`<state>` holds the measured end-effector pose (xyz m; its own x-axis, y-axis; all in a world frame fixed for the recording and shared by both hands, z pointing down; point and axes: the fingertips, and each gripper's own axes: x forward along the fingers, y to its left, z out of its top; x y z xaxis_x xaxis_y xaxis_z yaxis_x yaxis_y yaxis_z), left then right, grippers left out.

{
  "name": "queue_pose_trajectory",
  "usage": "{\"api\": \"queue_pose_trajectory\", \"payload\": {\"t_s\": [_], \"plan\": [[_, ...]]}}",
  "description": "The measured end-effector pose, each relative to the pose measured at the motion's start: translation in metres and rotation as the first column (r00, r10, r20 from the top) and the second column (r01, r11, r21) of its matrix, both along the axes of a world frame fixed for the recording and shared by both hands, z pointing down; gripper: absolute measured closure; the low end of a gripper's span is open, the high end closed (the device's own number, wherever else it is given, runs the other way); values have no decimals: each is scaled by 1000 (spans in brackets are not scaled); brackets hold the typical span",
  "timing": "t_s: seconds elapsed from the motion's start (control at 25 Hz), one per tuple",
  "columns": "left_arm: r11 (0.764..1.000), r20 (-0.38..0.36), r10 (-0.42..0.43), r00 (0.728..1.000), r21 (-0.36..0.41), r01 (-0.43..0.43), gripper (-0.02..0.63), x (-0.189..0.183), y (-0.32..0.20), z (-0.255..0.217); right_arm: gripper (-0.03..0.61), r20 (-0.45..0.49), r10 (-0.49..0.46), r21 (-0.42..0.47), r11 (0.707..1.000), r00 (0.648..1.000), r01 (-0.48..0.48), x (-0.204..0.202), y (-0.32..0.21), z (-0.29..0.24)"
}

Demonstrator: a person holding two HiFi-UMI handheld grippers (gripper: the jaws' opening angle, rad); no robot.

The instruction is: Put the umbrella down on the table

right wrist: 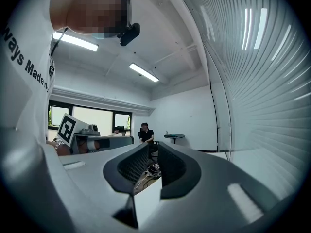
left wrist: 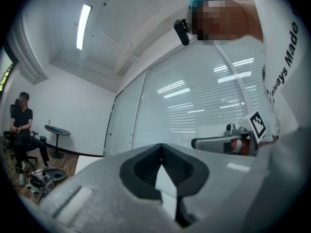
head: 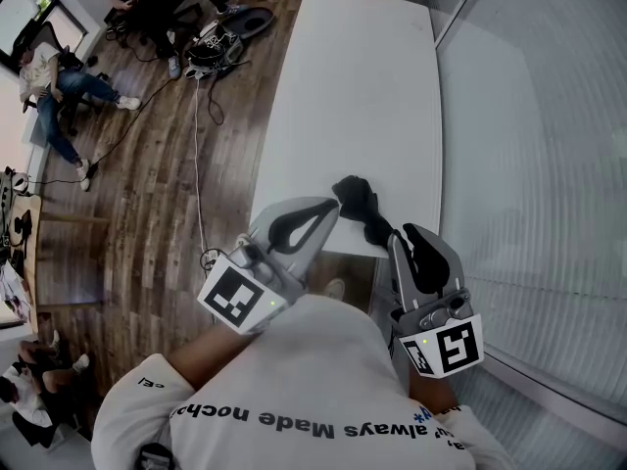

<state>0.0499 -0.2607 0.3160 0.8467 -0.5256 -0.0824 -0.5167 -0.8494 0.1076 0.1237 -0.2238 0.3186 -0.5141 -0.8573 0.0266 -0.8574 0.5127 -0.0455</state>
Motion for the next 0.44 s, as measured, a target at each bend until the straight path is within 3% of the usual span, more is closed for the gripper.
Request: {"api": "queue_pose_trajectory", "payload": {"t_s": [0.44], "plan": [[1000,3,17,1000,4,-17,611,1,3,-8,522,-12,5,3,1000,1000,-5,0,1,-8]]}}
